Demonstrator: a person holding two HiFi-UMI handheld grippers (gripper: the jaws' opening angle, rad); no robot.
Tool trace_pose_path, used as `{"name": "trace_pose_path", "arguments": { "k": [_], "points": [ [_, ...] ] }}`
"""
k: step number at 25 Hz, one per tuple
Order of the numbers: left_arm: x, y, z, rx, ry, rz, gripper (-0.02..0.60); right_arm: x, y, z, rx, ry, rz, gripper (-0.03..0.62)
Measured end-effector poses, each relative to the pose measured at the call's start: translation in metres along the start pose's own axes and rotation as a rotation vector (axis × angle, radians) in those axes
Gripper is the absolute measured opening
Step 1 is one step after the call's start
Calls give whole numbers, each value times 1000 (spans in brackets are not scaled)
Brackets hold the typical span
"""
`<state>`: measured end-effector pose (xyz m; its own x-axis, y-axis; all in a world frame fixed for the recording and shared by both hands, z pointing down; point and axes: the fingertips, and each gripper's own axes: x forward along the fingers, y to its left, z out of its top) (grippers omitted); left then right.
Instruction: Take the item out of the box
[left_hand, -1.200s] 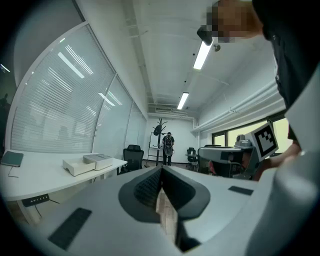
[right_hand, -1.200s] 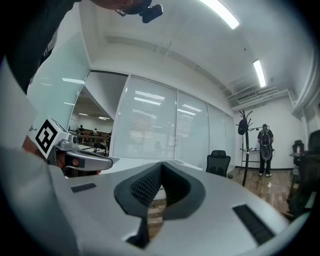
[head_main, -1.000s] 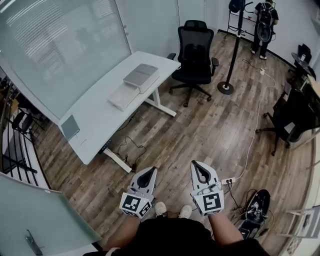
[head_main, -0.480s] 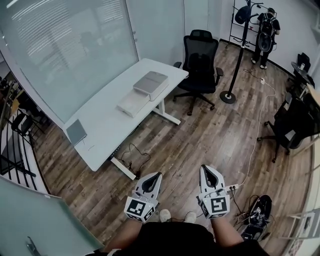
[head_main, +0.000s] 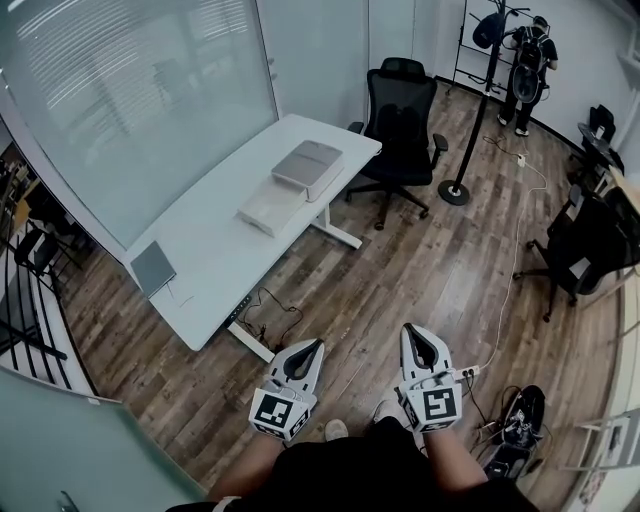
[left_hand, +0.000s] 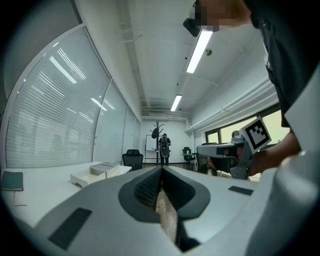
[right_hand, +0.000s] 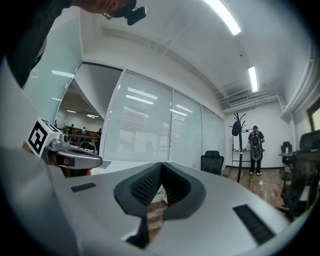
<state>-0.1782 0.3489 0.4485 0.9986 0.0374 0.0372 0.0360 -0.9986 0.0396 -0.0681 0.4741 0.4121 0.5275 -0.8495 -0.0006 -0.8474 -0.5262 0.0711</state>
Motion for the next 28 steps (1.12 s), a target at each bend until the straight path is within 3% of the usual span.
{"name": "trace_pose_path", "arguments": {
  "k": [13,18,22,28],
  "points": [
    [48,26,-14,-46,36,-16,11,51,-31,-20,26,23,16,6],
    [84,37,-8,-29,43,5,11,77,-71,-23,33,37,13,6],
    [111,45,-4,-28,40,20,11,97,-109,-26,-29,40,1,6],
    [147,54,-1,-16,52,63,11,132,-138,-15,-7,12,64,6]
  ]
}}
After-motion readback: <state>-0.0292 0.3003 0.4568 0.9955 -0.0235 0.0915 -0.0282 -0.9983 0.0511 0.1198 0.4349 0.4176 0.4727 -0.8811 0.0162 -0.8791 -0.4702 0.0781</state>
